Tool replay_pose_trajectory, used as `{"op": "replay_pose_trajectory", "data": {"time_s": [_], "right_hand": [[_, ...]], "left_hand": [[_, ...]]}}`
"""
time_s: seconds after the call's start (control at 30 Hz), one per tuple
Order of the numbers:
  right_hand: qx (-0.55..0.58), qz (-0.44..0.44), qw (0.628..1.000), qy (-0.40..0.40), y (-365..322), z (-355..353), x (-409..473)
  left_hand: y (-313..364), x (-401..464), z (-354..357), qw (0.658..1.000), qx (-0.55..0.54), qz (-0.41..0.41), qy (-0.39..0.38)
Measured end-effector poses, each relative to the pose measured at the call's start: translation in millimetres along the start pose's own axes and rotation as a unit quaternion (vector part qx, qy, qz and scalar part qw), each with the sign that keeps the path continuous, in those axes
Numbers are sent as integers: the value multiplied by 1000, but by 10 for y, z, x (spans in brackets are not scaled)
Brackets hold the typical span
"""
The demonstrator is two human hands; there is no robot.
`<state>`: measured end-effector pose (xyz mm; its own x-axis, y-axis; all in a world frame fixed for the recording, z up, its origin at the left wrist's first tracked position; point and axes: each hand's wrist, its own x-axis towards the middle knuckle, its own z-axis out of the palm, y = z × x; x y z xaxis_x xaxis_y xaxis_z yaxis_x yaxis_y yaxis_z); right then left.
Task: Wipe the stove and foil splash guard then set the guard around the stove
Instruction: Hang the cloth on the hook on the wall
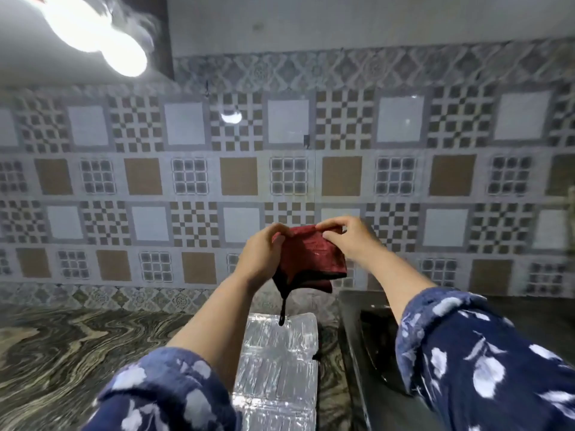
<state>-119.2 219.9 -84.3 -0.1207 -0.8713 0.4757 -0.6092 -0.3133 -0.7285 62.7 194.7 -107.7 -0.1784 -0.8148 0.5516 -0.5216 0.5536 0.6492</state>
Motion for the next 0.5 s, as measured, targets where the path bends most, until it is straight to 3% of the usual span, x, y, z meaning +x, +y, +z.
{"op": "replay_pose_trajectory", "data": {"time_s": [0.23,0.5], "right_hand": [[-80,-66,993,58,59,-486,732],[-126,-125,981,75,63,-444,1823]], "left_hand": [[403,821,238,998,35,48,20],[384,1872,295,989,121,72,53]]}}
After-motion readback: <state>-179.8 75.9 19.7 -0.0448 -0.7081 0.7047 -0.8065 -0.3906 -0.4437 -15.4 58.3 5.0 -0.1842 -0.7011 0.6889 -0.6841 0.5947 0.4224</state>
